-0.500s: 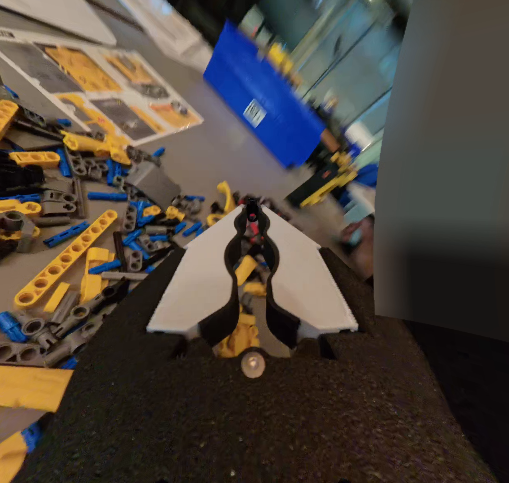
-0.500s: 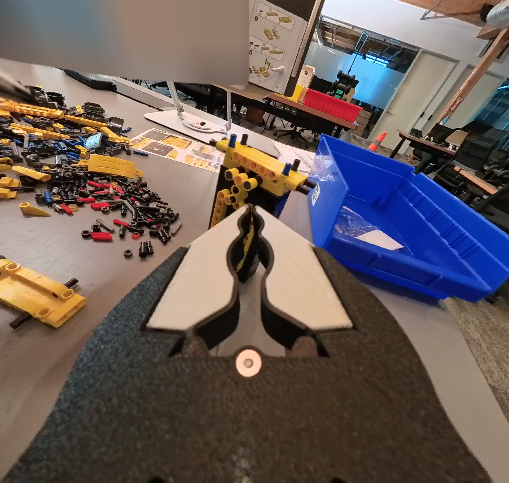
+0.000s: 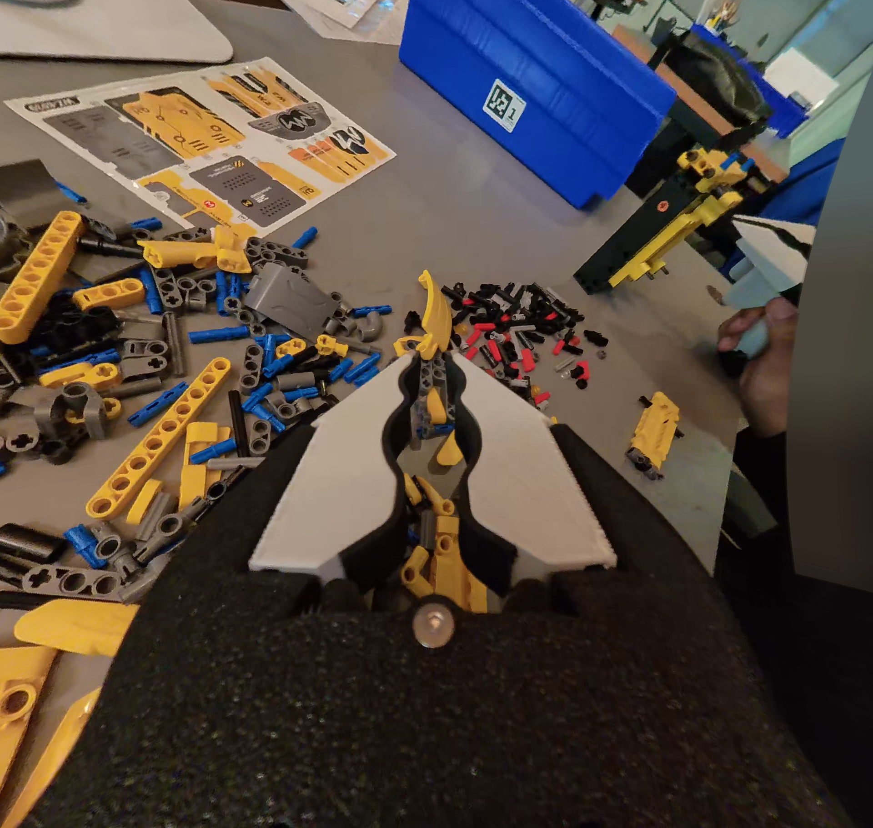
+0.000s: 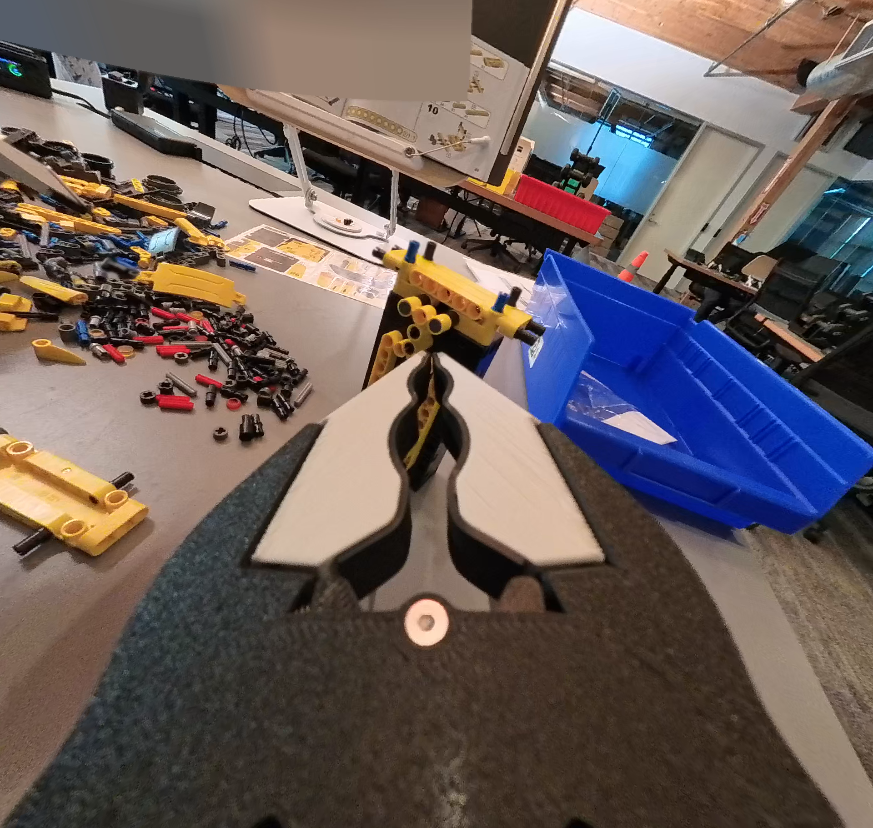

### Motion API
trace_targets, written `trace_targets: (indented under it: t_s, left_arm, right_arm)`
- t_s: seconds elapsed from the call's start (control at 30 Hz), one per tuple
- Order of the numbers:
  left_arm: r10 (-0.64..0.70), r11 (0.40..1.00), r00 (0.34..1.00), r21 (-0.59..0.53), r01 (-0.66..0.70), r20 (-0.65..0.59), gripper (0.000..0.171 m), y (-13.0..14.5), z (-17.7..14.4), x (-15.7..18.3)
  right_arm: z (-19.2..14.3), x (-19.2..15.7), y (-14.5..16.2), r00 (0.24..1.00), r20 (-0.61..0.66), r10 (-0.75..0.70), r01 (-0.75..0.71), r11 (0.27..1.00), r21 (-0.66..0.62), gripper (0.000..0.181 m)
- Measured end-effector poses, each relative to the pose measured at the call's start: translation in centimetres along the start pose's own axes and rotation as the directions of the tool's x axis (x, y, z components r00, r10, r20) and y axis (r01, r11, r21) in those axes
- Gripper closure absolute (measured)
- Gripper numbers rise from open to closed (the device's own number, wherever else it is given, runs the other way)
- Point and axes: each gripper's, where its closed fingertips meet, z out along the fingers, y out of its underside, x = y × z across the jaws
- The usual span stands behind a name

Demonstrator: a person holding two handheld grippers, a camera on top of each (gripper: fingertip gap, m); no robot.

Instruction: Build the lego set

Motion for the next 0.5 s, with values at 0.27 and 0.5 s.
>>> trace_targets:
  t_s: [0.27,0.5]
  left_arm:
    - [0.042,0.999,0.998,-0.002,-0.042,-0.048,0.16,0.2,-0.3,2.1]
    - [0.102,0.995,0.994,0.023,-0.101,-0.026,0.157,-1.4,-3.8,1.5]
  right_arm:
    - [-0.4,0.6,-0.5,1.0,-0.028,0.007,-0.006,0.999,0.044,0.18]
    - [-2.0,0.9,-2.2,0.999,-0.015,0.045,-0.041,0.983,0.181,0.172]
